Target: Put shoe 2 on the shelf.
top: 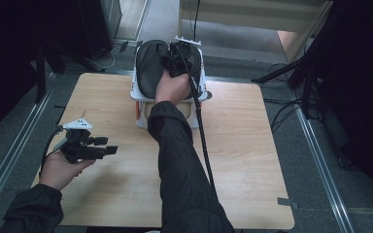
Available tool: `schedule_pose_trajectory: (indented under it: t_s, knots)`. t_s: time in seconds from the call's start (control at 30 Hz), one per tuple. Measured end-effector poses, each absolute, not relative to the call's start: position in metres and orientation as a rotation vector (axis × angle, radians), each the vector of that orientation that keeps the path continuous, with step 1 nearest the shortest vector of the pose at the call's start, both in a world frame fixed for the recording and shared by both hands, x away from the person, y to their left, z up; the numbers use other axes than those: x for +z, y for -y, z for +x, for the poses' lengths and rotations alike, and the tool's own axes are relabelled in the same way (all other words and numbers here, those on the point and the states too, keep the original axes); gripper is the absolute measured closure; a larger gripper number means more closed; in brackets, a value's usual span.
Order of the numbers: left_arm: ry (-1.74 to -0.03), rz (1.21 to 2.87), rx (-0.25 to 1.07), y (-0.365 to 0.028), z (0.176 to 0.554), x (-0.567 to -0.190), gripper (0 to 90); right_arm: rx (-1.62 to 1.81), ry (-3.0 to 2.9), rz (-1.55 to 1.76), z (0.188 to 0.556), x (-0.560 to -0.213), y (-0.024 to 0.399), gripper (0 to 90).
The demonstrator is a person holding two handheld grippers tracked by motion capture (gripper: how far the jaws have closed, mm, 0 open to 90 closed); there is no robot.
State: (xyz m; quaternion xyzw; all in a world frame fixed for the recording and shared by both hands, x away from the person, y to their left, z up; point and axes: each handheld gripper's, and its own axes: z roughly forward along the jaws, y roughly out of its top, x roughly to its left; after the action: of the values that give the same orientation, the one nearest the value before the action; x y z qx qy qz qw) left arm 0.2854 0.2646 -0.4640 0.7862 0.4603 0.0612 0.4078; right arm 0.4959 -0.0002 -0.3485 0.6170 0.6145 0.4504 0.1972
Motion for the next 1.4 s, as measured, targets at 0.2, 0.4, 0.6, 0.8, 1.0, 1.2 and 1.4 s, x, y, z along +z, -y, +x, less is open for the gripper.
schedule_pose_trajectory:
  t_s: [0.2, 0.4, 0.6, 0.8, 1.0, 1.2, 1.4]
  knots:
    - [-1.154, 1.995, 0.155, -0.262, 0.285, -0.464, 39.8, 1.294, -1.749, 1.704, 0.485, -0.343, 0.01, 61.2]
    - [-1.16, 2.003, 0.164, -0.261, 0.288, -0.466, 39.8, 1.331, -1.782, 1.687, 0.473, -0.341, 0.023, 61.3]
    - [-1.168, 2.007, 0.165, -0.26, 0.289, -0.467, 39.8, 1.366, -1.831, 1.658, 0.459, -0.341, 0.038, 61.3]
    - [-1.17, 2.014, 0.162, -0.26, 0.29, -0.468, 39.8, 1.377, -1.904, 1.607, 0.445, -0.342, 0.054, 61.3]
    - [-1.177, 2.012, 0.157, -0.26, 0.291, -0.469, 39.7, 1.407, -1.952, 1.554, 0.424, -0.344, 0.067, 61.2]
    - [-1.174, 2.023, 0.166, -0.259, 0.292, -0.469, 39.7, 1.451, -1.996, 1.513, 0.397, -0.353, 0.078, 61.1]
    - [-1.181, 2.015, 0.168, -0.259, 0.292, -0.469, 39.7, 1.489, -2.043, 1.464, 0.369, -0.363, 0.085, 61.1]
